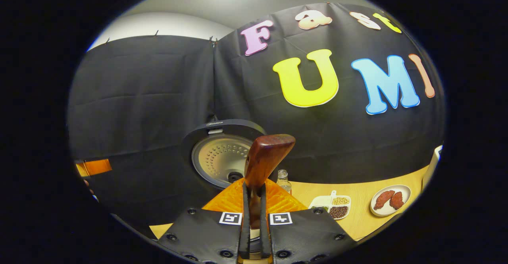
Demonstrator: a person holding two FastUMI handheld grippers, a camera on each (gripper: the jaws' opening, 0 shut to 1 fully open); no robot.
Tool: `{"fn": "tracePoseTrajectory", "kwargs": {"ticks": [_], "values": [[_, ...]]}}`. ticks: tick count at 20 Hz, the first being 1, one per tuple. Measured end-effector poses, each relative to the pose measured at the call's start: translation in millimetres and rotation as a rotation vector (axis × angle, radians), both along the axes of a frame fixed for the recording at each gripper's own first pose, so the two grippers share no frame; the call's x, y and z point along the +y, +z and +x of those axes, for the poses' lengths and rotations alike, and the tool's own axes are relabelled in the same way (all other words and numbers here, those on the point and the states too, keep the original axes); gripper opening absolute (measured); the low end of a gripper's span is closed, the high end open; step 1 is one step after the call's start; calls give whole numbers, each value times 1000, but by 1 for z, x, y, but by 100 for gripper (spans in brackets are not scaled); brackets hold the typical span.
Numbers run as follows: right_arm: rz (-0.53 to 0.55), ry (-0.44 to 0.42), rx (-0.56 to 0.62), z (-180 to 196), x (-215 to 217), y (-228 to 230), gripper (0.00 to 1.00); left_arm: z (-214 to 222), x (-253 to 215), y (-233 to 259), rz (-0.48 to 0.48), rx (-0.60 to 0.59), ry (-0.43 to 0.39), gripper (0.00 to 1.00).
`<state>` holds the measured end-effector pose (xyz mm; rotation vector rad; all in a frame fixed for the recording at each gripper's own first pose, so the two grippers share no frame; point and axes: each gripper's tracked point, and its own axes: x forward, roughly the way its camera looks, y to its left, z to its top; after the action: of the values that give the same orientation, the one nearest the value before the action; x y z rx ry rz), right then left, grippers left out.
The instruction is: Close the left gripper, press the button to open the rice cooker; take a wooden spoon from the chopstick holder with the right hand, scoop a spoonful of rice and pour it into the rice cooker, then put the wooden spoon back into the chopstick holder.
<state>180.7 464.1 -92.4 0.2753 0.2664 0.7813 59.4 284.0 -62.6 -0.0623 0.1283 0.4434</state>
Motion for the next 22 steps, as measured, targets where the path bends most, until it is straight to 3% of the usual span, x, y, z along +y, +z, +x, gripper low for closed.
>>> {"fn": "tracePoseTrajectory", "kwargs": {"ticks": [7,22], "values": [[147,-77,164,1,-63,14,8,5,-36,19,-7,-37,-63,80],[140,-394,201,4,-259,16,11,17,-125,47,-22,-95,-214,79]]}}
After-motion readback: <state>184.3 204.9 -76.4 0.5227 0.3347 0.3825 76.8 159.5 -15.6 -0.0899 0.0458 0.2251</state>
